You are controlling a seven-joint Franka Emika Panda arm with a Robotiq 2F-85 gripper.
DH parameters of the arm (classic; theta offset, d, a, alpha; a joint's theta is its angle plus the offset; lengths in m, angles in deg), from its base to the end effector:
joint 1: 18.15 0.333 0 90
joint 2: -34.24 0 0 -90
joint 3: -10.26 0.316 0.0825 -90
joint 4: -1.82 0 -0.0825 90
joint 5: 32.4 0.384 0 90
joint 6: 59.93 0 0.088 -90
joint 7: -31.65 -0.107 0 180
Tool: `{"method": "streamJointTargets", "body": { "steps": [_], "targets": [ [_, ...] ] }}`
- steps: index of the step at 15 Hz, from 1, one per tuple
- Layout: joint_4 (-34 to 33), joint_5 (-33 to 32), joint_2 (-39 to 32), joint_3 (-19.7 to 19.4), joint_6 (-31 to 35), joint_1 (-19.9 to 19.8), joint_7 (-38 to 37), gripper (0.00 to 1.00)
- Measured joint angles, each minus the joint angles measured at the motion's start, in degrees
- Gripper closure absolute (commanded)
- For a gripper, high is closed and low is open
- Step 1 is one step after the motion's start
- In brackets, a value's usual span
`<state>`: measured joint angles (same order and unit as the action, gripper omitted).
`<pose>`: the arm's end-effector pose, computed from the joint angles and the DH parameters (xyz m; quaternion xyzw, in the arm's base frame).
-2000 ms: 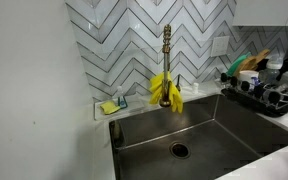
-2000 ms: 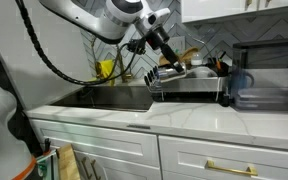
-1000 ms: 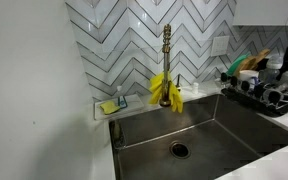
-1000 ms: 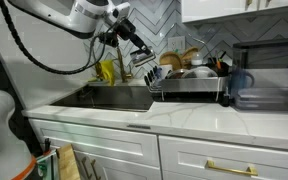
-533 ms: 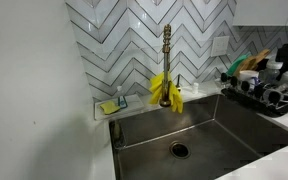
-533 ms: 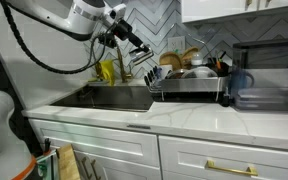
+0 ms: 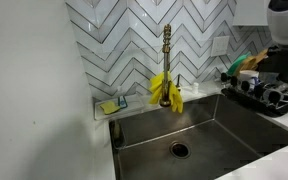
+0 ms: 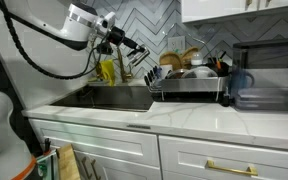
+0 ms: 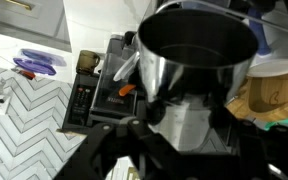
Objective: Flip the silver cup to its side, pick up the silver cup and hang it on the first cup hanger on the dish rack
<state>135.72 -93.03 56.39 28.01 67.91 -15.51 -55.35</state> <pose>0.4434 0.1487 0.5212 0.8335 -0.2465 0.4467 0.2120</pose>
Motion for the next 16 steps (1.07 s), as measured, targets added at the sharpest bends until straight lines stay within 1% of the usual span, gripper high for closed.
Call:
{"method": "streamJointTargets", "body": {
  "steps": [4,5,7,9,10,14,16],
  "targets": [
    [2.07,-8.61,0.18,0.04,0.01,1.15,-10.27,0.59],
    [2.54,-10.28,0.17,0.00,0.01,1.45,-12.37,0.34],
    [3.24,-11.27,0.09,-0.50,0.19,2.43,-14.81,0.34],
    [3.33,-11.33,0.08,-0.76,0.23,2.90,-15.27,0.34],
    [3.33,-11.33,0.08,-0.83,0.25,2.96,-15.30,0.59],
    [3.28,-12.06,-0.28,-1.30,0.13,3.49,-15.83,0.59],
    [3.28,-15.04,-0.91,-1.26,0.05,3.80,-18.92,0.59]
  ]
}}
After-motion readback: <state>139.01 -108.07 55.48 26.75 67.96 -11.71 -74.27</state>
